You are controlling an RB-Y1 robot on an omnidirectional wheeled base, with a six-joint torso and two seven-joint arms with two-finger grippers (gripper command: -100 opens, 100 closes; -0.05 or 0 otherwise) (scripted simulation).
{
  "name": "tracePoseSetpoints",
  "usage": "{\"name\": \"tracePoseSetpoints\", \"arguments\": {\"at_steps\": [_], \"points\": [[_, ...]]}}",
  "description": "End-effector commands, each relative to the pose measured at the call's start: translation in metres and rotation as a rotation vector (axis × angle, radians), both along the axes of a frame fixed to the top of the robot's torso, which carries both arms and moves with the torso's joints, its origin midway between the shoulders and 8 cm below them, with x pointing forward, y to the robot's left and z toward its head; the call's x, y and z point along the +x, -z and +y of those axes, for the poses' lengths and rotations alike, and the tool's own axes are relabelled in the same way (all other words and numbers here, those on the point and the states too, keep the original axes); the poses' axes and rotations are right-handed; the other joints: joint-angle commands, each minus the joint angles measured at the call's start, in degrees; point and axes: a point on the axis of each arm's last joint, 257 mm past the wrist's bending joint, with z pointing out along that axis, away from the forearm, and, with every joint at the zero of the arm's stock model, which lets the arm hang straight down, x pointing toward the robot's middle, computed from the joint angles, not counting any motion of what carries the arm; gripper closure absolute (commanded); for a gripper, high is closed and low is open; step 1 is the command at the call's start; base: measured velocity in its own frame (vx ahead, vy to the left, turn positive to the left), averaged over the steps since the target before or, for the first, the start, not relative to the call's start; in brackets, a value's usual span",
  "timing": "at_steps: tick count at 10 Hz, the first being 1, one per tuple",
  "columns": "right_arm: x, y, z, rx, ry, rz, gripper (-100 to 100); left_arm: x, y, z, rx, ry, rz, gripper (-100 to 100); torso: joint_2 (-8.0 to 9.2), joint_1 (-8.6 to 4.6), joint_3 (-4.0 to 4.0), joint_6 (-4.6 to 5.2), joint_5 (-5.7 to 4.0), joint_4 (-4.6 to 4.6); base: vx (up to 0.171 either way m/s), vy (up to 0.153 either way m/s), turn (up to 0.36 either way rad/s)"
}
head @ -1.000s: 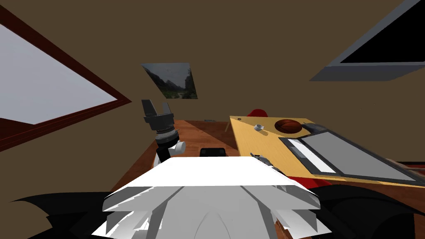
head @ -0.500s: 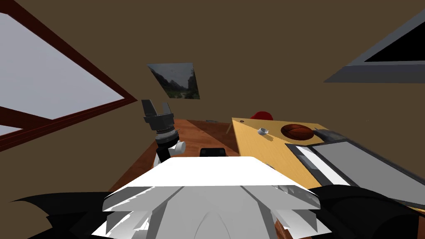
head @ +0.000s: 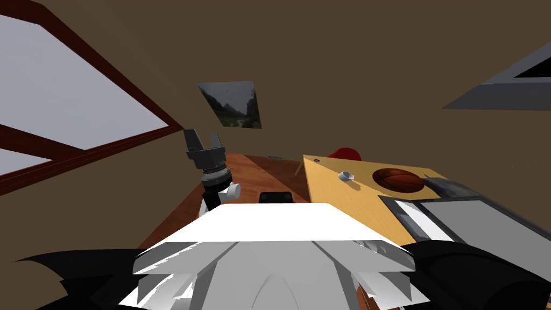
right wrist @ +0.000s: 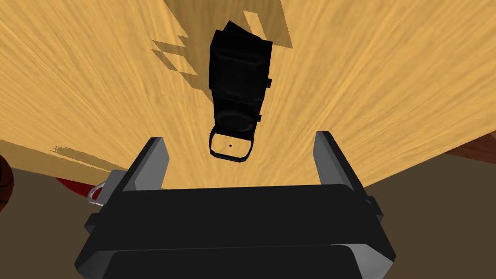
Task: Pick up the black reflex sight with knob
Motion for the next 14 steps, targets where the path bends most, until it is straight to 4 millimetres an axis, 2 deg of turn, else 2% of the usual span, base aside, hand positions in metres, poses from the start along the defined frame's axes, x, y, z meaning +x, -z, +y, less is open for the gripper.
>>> {"name": "tracePoseSetpoints", "arguments": {"at_steps": [1,2,3,4,5,8,9,10,14], "points": [[-0.023,0.007,0.001,-0.015,-0.027,0.056,-100,0.0,0.0,0.0,0.0,0.0,0.0,0,0.0,0.0,0.0,0.0,0.0,0.0,0.044,-0.01,0.105],[-0.045,0.012,0.004,-0.023,-0.052,0.106,-100,0.0,0.0,0.0,0.0,0.0,0.0,0,-0.01,0.03,0.0,0.0,0.01,0.0,0.049,-0.02,0.105],[-0.032,0.013,0.003,-0.017,-0.036,0.076,-100,0.0,0.0,0.0,0.0,0.0,0.0,0,-0.02,0.0,-0.01,-0.01,0.0,0.0,0.021,-0.013,0.019],[-0.034,0.014,0.003,-0.018,-0.04,0.082,0,0.0,0.0,0.0,0.0,0.0,0.0,0,0.05,0.03,0.02,0.01,0.01,0.01,0.0,0.0,0.0],[-0.03,0.024,0.006,-0.017,-0.028,0.081,-100,0.0,0.0,0.0,0.0,0.0,0.0,0,0.11,0.07,0.06,0.01,0.02,0.03,-0.014,-0.019,0.079],[-0.025,0.038,0.011,-0.014,-0.013,0.082,-100,0.0,0.0,0.0,0.0,0.0,0.0,0,0.26,-0.07,0.15,0.01,-0.01,0.06,-0.031,-0.036,0.063],[-0.026,0.035,0.009,-0.015,-0.015,0.081,-100,0.0,0.0,0.0,0.0,0.0,0.0,0,0.27,-0.05,0.16,0.0,-0.02,0.06,-0.014,-0.013,0.01],[-0.026,0.035,0.009,-0.015,-0.016,0.082,100,0.0,0.0,0.0,0.0,0.0,0.0,0,0.23,0.01,0.13,0.02,0.01,0.05,0.0,0.0,0.0],[-0.026,0.035,0.009,-0.014,-0.013,0.081,100,0.0,0.0,0.0,0.0,0.0,0.0,0,0.15,0.05,0.08,-0.03,0.0,0.03,0.0,0.0,0.0]]}}
